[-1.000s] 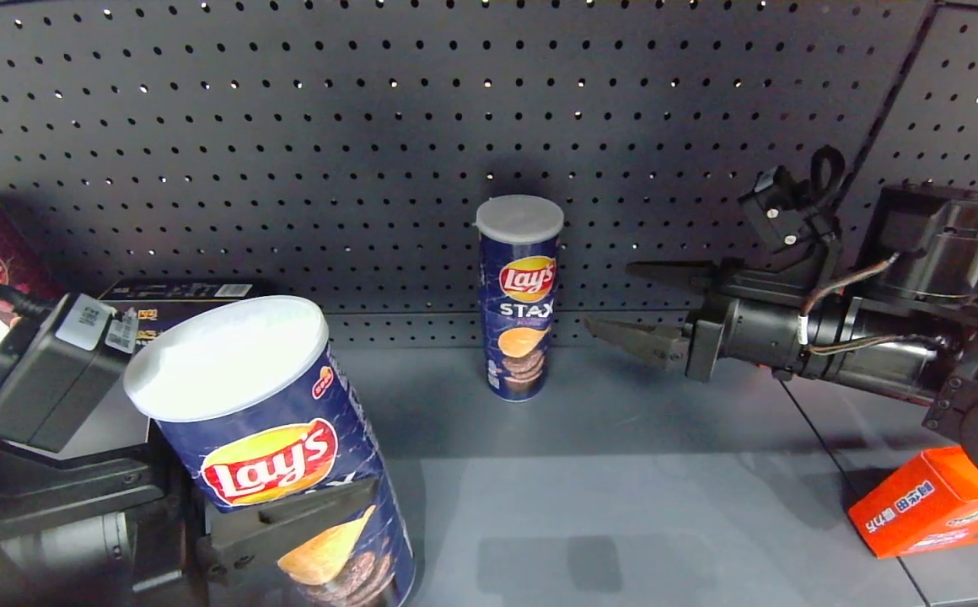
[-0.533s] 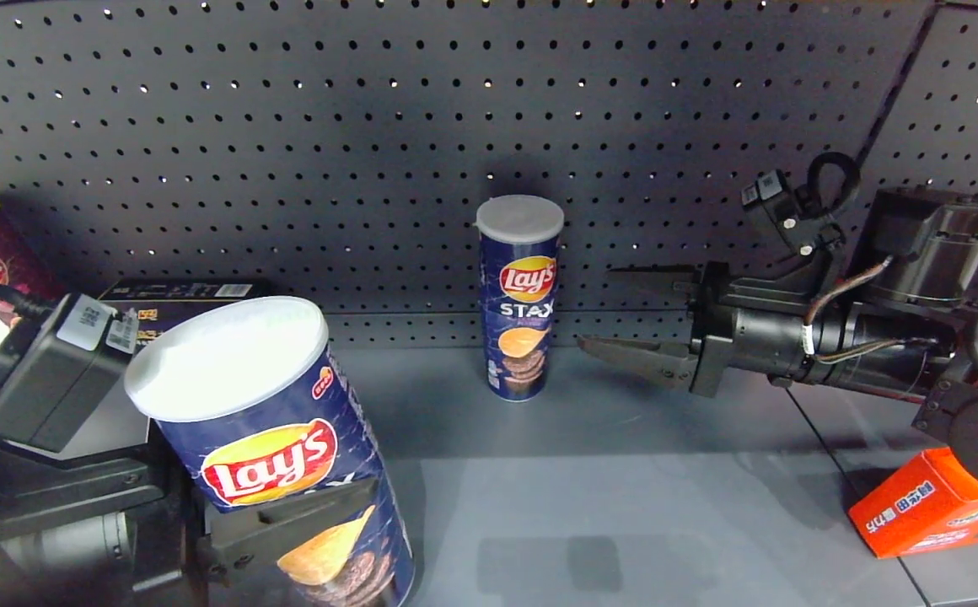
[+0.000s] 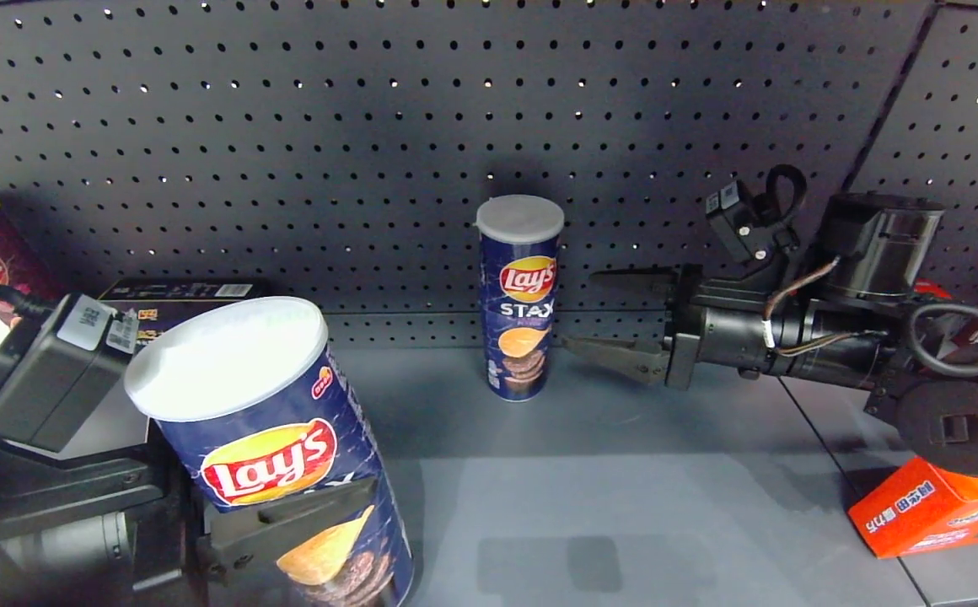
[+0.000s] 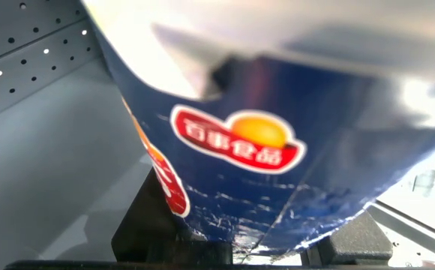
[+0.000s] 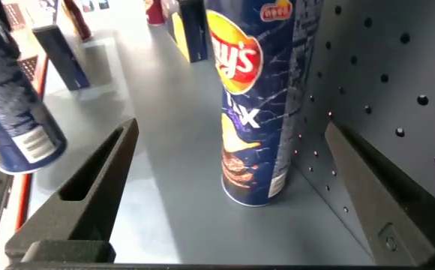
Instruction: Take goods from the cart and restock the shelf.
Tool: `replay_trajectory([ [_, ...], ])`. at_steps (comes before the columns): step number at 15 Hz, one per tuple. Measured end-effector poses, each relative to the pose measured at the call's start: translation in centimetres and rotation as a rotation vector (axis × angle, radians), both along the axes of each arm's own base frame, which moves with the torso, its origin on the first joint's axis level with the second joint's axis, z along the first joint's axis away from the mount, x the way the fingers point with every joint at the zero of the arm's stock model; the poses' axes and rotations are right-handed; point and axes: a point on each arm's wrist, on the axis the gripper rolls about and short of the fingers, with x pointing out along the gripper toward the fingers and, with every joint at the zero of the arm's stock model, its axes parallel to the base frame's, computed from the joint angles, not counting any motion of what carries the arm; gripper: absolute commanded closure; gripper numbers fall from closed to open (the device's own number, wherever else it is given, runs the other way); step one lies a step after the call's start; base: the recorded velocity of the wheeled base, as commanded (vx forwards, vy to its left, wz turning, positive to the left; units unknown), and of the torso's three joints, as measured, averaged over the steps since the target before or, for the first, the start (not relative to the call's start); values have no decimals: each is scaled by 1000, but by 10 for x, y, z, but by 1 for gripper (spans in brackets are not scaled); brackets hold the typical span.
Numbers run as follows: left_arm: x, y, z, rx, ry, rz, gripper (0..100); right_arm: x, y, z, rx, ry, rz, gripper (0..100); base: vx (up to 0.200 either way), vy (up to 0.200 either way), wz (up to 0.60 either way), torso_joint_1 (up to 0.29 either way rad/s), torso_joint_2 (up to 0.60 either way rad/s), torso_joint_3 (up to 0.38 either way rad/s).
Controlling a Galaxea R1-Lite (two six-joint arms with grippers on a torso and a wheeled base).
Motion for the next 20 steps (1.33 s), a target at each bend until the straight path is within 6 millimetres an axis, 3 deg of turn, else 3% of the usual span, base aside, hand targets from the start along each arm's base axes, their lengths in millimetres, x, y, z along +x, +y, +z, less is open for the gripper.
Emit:
replay_trajectory([
  [20, 0, 0, -1, 2, 4, 0, 100, 44, 30, -37, -56, 8, 18, 0, 0, 0, 0, 0, 0, 0],
])
